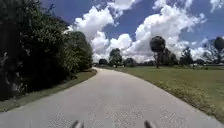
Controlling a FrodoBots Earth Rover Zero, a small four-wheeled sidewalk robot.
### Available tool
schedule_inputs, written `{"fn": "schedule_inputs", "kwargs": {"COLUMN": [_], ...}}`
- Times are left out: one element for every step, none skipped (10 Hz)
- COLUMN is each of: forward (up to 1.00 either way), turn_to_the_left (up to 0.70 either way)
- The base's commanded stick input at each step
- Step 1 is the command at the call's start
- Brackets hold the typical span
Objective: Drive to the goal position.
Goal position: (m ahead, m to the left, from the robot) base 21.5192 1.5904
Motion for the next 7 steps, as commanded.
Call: {"fn": "schedule_inputs", "kwargs": {"forward": [0.50,0.50,0.50,0.50,0.50,0.50,0.50], "turn_to_the_left": [0.00,0.00,0.00,0.00,0.00,0.00,0.00]}}
